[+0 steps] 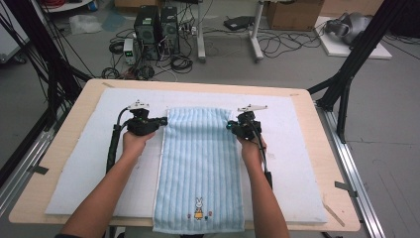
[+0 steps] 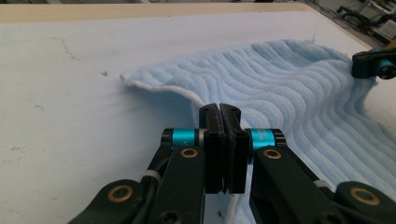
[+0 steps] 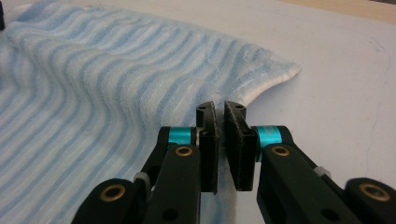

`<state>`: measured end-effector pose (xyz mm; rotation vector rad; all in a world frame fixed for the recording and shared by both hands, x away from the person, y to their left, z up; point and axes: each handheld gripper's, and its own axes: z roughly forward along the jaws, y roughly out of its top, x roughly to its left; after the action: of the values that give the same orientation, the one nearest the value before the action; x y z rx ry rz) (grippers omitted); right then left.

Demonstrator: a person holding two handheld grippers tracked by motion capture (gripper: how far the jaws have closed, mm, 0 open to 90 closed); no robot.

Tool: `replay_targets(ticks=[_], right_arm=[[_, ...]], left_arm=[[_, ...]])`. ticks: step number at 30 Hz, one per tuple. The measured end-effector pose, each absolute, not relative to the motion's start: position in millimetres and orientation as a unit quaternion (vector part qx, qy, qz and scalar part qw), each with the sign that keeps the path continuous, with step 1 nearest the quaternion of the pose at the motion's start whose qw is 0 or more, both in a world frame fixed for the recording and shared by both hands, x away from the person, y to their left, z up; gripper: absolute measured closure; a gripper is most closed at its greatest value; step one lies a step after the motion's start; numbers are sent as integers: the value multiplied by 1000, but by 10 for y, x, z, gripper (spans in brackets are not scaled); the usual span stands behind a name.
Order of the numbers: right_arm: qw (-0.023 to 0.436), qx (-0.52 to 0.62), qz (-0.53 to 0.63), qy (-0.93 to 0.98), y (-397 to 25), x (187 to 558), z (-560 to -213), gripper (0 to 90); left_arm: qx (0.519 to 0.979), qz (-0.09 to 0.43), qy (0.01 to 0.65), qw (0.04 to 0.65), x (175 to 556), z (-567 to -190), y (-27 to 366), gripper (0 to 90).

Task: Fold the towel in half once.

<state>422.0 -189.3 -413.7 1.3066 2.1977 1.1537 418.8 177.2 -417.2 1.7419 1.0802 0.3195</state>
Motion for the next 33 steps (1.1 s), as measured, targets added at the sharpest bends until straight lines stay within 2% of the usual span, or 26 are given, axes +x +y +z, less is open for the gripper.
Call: replay_targets(ticks=[15, 20, 33], right_arm=[[139, 437, 427, 780, -2010, 3822, -4113, 822], [146, 416, 430, 788, -1983, 3639, -4070, 822], [134, 418, 424, 792, -2074, 3356, -4210, 822]], left_arm=[[735, 115, 417, 522, 3777, -4195, 1792, 876], [739, 109, 409, 524, 3637, -4254, 1792, 876], [753, 98, 395, 518, 3392, -4369, 1826, 874]])
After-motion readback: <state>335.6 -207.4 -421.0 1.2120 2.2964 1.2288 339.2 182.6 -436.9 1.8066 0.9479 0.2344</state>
